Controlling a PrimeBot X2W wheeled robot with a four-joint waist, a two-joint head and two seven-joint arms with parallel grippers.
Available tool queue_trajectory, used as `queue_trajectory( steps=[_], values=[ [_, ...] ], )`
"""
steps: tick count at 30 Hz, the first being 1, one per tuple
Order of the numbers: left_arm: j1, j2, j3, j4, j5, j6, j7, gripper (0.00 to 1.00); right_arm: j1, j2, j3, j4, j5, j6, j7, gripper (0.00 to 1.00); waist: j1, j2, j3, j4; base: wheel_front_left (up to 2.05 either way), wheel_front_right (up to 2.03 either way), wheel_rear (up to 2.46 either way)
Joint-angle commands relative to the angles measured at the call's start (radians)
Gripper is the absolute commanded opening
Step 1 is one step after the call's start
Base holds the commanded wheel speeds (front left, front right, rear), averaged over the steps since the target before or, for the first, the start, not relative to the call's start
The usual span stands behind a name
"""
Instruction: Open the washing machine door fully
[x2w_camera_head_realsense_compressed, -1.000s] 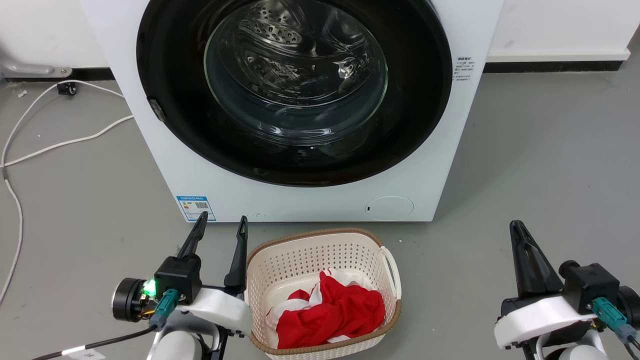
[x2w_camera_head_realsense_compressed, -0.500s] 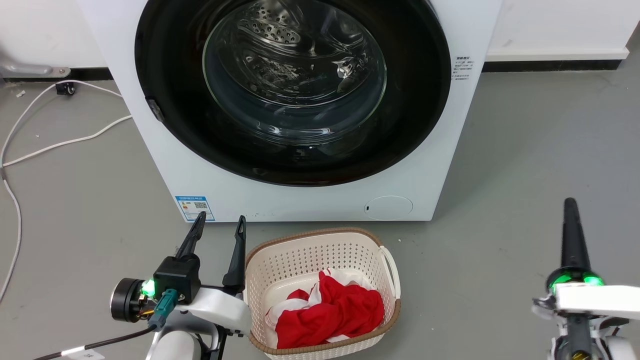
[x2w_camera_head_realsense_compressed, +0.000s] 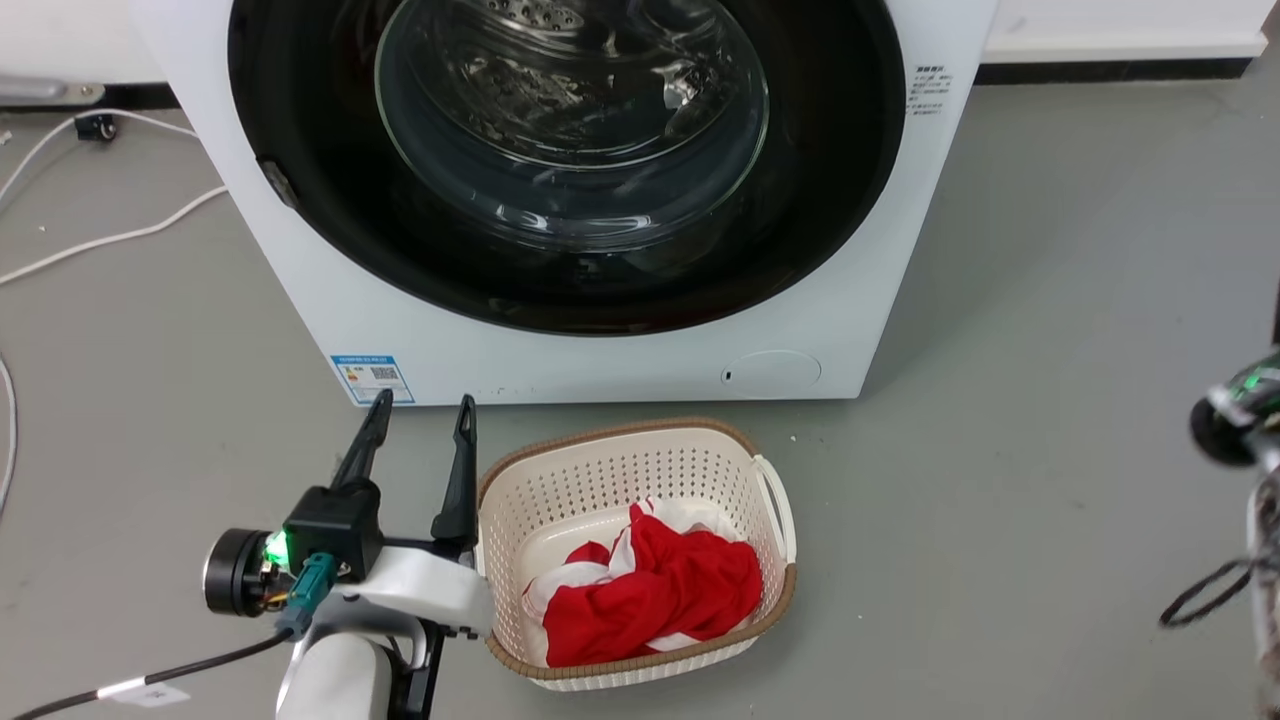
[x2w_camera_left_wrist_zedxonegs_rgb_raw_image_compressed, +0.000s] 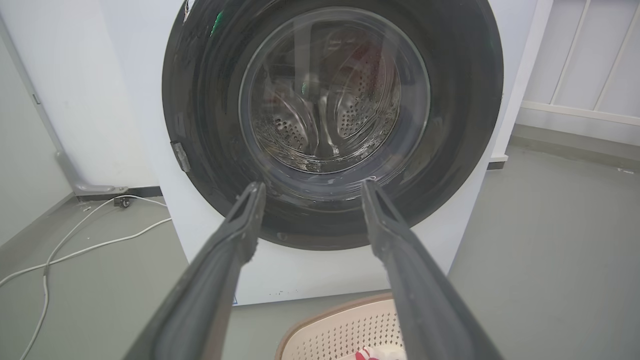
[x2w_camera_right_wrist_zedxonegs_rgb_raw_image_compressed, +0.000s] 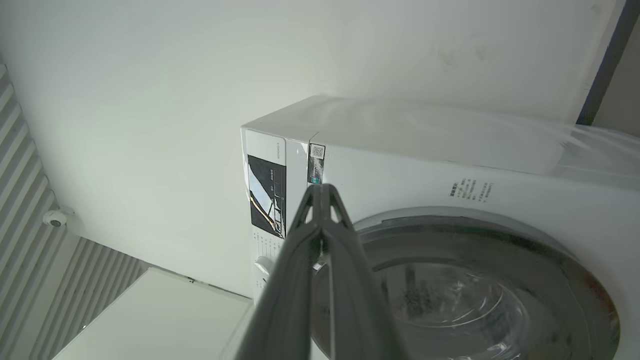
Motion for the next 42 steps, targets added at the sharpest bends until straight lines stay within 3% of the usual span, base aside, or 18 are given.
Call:
queue_trajectory(
  steps=[1,10,15,20,27,42],
  values=[
    [-0.016,0.000,0.000,-0.006,0.005,0.002,-0.002,1.00,-0.031,-0.016,0.001,0.014,0.003,0.000,0.007,0.00,0.0000,0.0000,0.010,0.002,0.00,0.00,0.00],
    [-0.057,-0.002,-0.004,-0.029,0.012,-0.004,-0.002,1.00,-0.358,-0.198,0.120,0.260,-0.061,0.000,0.147,0.00,0.0000,0.0000,0.082,0.017,0.00,0.00,0.00],
    [-0.087,-0.004,-0.013,-0.049,0.015,-0.005,-0.002,1.00,-0.543,-0.247,0.220,0.398,-0.127,0.000,0.253,0.00,0.0000,0.0000,0.133,0.030,0.00,0.00,0.00],
    [-0.118,-0.005,-0.026,-0.074,0.015,0.002,-0.002,1.00,-0.705,-0.235,0.313,0.527,-0.194,0.000,0.355,0.00,0.0000,0.0000,0.191,0.044,0.00,0.00,0.00],
    [-0.166,-0.007,-0.048,-0.100,0.007,0.010,-0.002,1.00,-0.875,-0.198,0.380,0.671,-0.274,0.000,0.409,0.00,0.0000,0.0000,0.276,0.070,0.00,0.00,0.00],
    [-0.239,-0.008,-0.093,-0.143,-0.009,0.049,-0.002,1.00,-1.026,-0.161,0.425,0.788,-0.354,0.000,0.442,0.00,0.0000,0.0000,0.404,0.099,0.00,0.00,0.00]
  ],
)
